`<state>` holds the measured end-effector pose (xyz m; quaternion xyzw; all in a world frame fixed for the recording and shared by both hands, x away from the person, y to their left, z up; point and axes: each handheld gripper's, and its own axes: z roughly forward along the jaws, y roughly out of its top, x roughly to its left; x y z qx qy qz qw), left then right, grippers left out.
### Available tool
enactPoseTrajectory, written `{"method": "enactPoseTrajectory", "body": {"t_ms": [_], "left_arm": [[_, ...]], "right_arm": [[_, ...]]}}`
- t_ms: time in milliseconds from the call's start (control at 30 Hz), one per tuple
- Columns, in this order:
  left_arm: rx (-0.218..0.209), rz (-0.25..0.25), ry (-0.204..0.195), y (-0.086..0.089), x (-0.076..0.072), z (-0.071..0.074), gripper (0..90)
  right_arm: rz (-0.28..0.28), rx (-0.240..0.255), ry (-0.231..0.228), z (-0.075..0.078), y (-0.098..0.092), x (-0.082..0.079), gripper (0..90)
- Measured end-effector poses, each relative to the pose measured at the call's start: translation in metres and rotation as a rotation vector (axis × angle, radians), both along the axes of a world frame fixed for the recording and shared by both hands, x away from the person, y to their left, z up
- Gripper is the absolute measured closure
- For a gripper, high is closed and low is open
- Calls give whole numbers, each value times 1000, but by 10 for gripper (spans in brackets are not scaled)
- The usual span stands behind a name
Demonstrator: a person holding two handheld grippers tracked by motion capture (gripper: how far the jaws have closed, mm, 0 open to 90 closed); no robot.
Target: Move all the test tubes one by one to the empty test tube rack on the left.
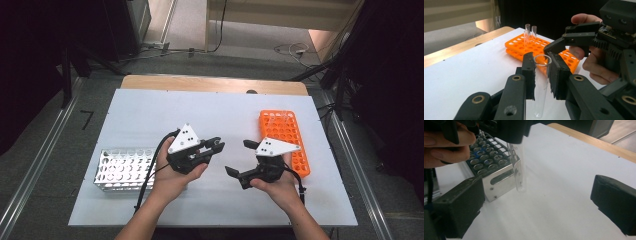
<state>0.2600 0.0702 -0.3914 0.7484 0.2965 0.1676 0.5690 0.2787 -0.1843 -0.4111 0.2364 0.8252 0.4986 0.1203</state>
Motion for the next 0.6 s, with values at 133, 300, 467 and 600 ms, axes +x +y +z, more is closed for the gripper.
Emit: {"method": "enactPoseTrajectory", "body": {"t_ms": [133, 300, 467, 600], "left_arm": [[-11, 21, -2, 11, -2, 4, 761], [-27, 47, -6, 25, -4, 8, 761], [-32, 78, -7, 41, -5, 11, 761], [-36, 99, -7, 52, -6, 12, 761]], "right_arm": [[-23, 14, -5, -2, -11, 3, 0], [-66, 15, -2, -6, -27, 8, 0], [-112, -6, -4, -10, -43, 12, 0], [-149, -5, -6, -12, -58, 15, 0]]}}
